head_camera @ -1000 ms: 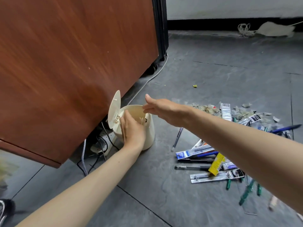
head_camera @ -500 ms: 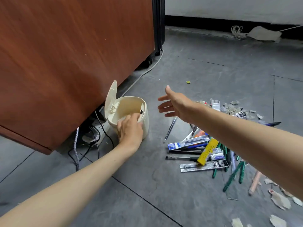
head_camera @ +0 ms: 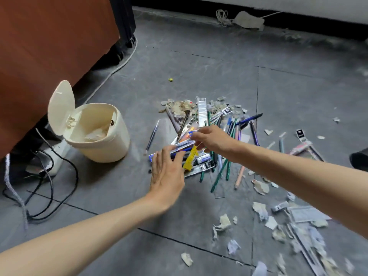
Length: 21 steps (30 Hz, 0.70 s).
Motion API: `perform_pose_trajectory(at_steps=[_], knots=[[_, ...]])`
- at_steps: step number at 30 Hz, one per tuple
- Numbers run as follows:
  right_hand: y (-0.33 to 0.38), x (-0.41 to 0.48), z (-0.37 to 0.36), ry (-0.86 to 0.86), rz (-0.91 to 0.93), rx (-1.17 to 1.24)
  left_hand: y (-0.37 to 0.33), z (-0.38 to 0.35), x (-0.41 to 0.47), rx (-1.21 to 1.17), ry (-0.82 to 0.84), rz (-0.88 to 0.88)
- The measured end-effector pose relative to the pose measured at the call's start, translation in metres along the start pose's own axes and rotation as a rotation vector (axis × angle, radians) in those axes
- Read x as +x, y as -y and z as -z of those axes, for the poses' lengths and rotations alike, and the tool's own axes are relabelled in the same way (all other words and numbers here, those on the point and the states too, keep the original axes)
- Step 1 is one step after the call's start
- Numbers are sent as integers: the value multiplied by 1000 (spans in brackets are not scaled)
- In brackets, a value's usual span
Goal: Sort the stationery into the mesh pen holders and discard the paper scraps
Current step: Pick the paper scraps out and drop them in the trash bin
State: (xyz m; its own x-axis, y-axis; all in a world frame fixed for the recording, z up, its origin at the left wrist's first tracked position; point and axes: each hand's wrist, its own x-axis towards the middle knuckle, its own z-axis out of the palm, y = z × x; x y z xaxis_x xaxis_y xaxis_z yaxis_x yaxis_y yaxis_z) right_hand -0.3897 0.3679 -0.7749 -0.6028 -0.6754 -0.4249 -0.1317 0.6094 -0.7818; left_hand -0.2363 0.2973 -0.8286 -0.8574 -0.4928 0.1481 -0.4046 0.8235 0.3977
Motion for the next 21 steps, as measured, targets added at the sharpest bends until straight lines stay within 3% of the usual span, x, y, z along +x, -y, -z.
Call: perform_pose_trajectory(at_steps=[9,13,21], knots=[[-125,-93,72,-263,-165,-351,-78,-65,3,-2,440,-358],[-166,-114,78,-242,-205,-408,-109,-80,5,162,433,-527],[-191,-107,68,-260,-314,-378,-113,-102,13,148,307,-372]])
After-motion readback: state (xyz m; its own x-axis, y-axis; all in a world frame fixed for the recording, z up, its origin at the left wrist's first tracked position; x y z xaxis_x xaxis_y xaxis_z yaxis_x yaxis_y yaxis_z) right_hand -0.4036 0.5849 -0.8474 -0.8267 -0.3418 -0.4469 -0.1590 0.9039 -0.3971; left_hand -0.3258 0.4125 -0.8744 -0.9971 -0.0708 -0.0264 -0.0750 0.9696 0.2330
